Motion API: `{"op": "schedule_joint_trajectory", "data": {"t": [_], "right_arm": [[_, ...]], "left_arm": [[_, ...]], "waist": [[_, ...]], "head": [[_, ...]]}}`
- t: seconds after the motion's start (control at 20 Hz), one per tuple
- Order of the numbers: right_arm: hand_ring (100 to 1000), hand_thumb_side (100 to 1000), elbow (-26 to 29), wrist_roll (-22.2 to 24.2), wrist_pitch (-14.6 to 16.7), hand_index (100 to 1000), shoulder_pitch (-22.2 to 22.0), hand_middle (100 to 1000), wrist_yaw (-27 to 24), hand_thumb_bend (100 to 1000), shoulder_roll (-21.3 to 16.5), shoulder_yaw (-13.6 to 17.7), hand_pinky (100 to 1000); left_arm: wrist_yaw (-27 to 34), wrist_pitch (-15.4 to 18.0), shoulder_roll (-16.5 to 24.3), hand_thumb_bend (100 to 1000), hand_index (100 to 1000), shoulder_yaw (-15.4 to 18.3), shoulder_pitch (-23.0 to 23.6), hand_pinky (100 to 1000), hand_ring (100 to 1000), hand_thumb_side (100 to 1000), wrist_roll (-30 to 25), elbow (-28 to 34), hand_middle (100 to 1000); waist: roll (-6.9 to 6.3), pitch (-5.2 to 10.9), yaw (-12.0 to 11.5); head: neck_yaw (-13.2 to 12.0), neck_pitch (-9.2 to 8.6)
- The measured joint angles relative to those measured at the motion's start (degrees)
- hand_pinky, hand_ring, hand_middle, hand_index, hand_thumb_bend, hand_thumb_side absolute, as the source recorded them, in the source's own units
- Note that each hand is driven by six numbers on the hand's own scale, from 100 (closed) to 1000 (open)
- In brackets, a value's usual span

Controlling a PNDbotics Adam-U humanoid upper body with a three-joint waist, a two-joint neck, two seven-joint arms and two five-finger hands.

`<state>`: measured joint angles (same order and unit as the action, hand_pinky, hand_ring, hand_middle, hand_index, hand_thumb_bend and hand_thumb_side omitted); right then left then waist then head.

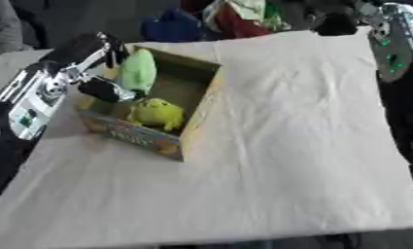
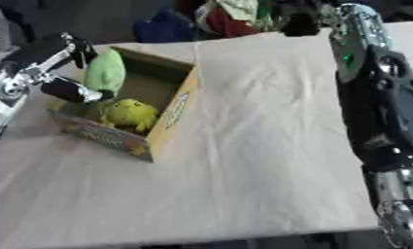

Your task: Pick up objects on the table and place them in the box.

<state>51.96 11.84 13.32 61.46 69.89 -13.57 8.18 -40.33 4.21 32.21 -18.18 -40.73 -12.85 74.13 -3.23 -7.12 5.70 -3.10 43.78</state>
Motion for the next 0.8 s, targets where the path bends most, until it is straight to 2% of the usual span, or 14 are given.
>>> {"op": "schedule_joint_trajectory", "data": {"t": [0.1,0.2,0.4,0.6,0.8], "right_arm": [[804,440,0.00,-0.01,-0.01,869,-0.03,787,-0.12,100,0.13,0.15,698],[804,440,0.01,-0.04,-0.04,867,-0.17,786,-0.32,100,0.14,0.29,697],[797,428,0.15,-0.63,-0.13,846,-0.72,766,-0.96,100,0.14,0.32,689],[788,439,1.21,-2.72,-0.23,799,-1.92,725,-2.66,100,0.02,0.67,677],[773,485,3.59,-6.71,-1.06,760,-3.73,685,-7.15,100,-0.95,1.37,663]], "left_arm": [[0.10,-0.39,0.02,1000,843,0.21,0.76,772,720,706,0.44,0.74,751],[0.40,-1.05,0.08,1000,861,0.85,1.58,805,754,759,1.56,1.82,780],[2.53,-2.65,0.12,1000,861,3.00,3.97,829,758,813,6.01,4.83,779],[8.77,-3.85,0.13,1000,845,5.37,7.27,831,732,859,12.90,9.07,747],[16.75,-3.97,0.29,1000,830,7.45,11.12,823,698,902,19.83,14.11,718]], "waist": [[0.03,-0.01,-0.10],[0.08,-0.01,-0.16],[0.14,-0.09,-0.42],[0.19,-0.33,-0.70],[0.27,-0.50,-0.89]], "head": [[0.00,0.00],[0.01,0.00],[0.04,0.00],[0.10,0.00],[0.23,0.00]]}}
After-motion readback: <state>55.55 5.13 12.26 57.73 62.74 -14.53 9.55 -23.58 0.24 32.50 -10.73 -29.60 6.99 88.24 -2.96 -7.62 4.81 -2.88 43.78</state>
